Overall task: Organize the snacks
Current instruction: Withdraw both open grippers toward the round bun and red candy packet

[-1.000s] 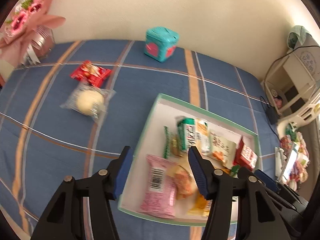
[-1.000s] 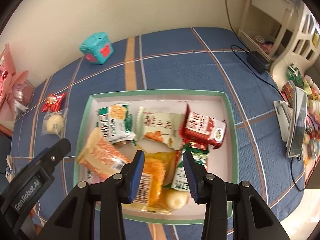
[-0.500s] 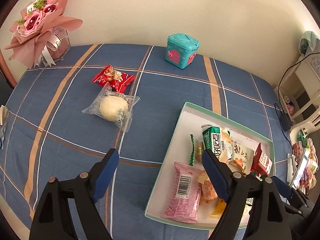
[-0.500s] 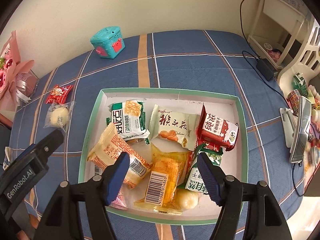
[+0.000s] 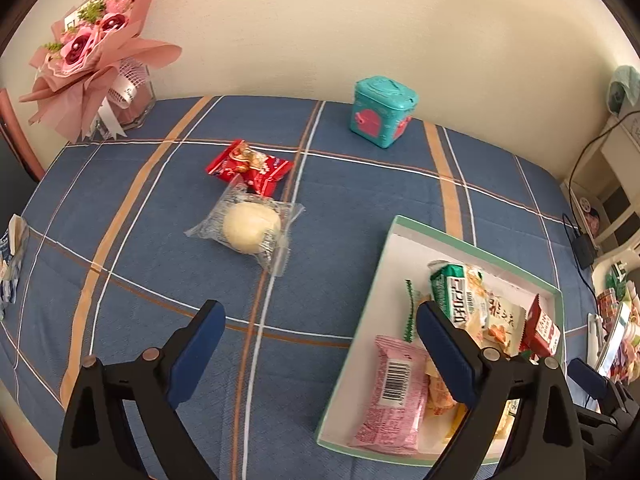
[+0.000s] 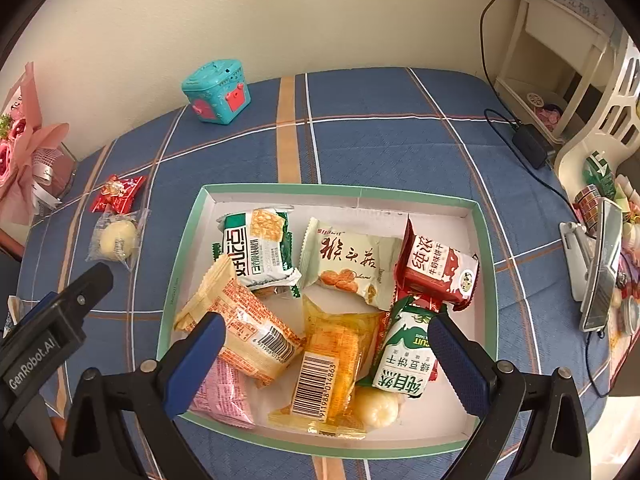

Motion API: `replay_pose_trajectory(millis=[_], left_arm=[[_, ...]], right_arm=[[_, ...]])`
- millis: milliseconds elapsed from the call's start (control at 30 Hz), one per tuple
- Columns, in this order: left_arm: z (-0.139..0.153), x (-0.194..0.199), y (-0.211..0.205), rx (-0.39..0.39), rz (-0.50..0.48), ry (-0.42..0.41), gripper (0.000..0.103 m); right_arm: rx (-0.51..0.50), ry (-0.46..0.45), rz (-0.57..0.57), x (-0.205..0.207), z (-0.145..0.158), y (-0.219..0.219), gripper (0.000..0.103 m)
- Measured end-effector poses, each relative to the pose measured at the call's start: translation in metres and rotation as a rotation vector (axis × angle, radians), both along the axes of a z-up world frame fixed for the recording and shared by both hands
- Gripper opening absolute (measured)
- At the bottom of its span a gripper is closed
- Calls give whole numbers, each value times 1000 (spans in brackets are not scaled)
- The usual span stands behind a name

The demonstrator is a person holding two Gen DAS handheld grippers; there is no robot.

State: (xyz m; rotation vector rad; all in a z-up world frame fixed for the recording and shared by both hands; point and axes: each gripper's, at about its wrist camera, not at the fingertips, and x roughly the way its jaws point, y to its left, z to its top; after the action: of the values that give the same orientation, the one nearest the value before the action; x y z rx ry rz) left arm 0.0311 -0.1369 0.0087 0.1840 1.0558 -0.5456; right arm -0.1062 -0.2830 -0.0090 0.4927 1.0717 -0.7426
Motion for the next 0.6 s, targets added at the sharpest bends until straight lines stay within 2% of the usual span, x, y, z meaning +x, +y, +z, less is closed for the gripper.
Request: replay_pose_trajectory(millis=[333,600], left_arm=[[-7,28,34,-9,97,8,99],[-10,66,77,-70,211,20,99]], right_arm=[[23,-14,58,29,-6,24,103],[17,-38,155,65,-7,55,103]])
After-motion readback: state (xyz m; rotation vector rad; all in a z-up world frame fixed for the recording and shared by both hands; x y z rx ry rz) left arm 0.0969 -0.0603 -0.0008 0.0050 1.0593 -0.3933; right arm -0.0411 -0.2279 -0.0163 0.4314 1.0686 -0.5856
